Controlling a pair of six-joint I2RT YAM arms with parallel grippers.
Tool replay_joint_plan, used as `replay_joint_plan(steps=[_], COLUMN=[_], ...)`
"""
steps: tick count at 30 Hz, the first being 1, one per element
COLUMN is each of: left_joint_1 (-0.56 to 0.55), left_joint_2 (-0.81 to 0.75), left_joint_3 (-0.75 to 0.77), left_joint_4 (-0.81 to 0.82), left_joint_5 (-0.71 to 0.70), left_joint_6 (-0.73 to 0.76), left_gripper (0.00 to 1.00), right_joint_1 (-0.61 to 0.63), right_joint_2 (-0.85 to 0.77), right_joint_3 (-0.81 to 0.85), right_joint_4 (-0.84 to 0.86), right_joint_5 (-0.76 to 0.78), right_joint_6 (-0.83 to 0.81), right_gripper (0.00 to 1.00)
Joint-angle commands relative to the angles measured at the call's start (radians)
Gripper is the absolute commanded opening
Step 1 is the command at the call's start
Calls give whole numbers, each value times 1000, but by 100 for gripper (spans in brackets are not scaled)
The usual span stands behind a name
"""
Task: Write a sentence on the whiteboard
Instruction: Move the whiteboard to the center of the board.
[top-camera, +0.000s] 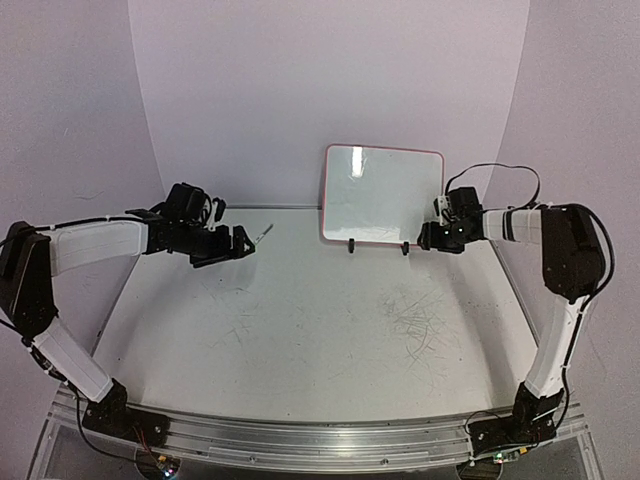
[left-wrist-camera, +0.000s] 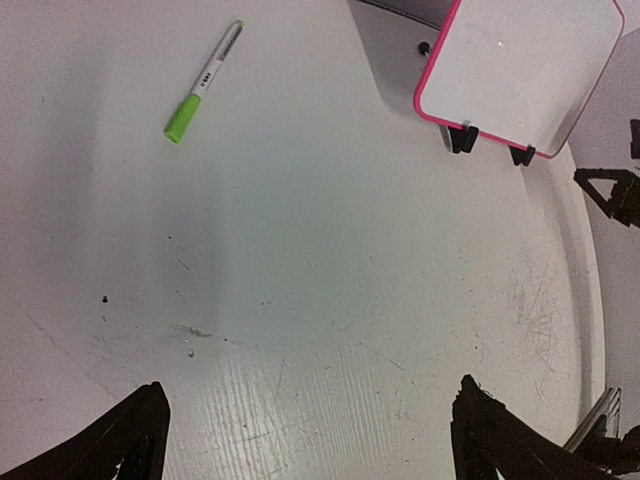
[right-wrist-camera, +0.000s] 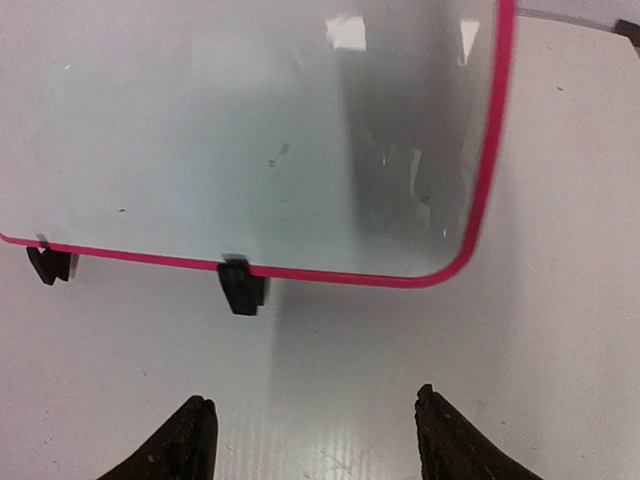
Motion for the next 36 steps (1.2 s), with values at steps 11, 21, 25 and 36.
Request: replay_joint_plan(steps=[11,21,25,36], left_joint_1=[-141,-183,-193,-211], left_joint_2=[22,29,21,4], left_joint_3=[44,44,37,26], left_joint_4=[10,10,10,10], left_joint_5=[-76,-105,-116,-137], left_joint_6=[-33,-46,-54,-70], left_gripper=[99,99,99,99], right_joint_1=[72,112,122,140], right_joint_2=[225,310,332,323], right_joint_3=[192,274,296,259], right_joint_4=[-26,-24,-2,55], right_joint_5=[34,88,115,139], right_joint_6=[58,100,120,111], right_gripper=[51,43,39,14])
